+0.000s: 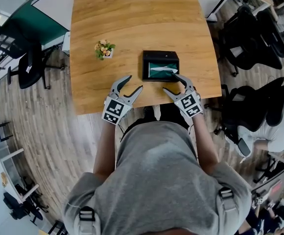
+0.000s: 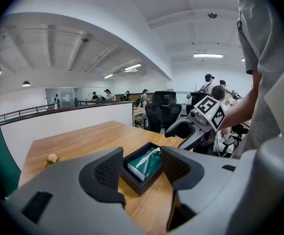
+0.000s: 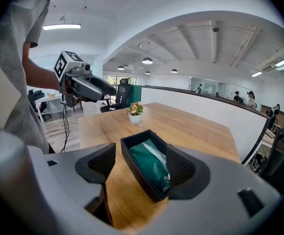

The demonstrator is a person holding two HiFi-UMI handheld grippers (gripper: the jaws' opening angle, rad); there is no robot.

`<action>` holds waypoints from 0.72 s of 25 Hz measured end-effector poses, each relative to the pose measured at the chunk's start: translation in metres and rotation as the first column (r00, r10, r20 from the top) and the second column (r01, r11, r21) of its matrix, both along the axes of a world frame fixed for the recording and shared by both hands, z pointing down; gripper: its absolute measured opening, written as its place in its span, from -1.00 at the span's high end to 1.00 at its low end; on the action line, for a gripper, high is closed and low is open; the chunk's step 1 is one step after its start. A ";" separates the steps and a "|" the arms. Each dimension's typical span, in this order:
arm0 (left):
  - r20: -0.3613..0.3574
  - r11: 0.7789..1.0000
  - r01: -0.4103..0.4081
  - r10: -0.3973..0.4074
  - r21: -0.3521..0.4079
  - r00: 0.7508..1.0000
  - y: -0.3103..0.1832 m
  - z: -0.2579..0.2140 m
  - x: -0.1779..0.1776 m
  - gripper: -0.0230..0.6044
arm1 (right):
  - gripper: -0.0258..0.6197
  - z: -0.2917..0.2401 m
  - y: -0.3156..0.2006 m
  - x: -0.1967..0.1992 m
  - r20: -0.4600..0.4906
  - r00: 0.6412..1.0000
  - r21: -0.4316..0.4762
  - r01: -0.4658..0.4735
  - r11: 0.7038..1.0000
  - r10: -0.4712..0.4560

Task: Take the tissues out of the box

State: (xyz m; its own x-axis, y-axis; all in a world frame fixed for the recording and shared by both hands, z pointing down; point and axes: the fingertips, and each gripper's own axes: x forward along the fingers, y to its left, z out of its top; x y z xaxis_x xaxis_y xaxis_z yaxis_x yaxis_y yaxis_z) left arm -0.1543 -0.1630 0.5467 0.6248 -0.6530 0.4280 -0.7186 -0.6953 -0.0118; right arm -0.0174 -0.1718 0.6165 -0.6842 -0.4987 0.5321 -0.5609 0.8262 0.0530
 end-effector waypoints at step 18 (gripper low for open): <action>0.015 0.990 0.112 -0.111 -0.088 0.994 -0.038 0.030 0.006 0.13 | -0.02 0.042 -0.061 -0.008 -0.089 0.975 -0.080 0.195 0.978 -0.201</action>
State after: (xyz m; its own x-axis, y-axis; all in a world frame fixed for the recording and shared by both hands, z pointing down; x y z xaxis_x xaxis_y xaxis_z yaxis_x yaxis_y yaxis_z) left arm -0.1481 -0.2007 0.5765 0.5458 -0.6778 0.4927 -0.7918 -0.6096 0.0386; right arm -0.0250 -0.2326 0.6584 -0.7095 -0.3176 0.6290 -0.3809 0.9239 0.0368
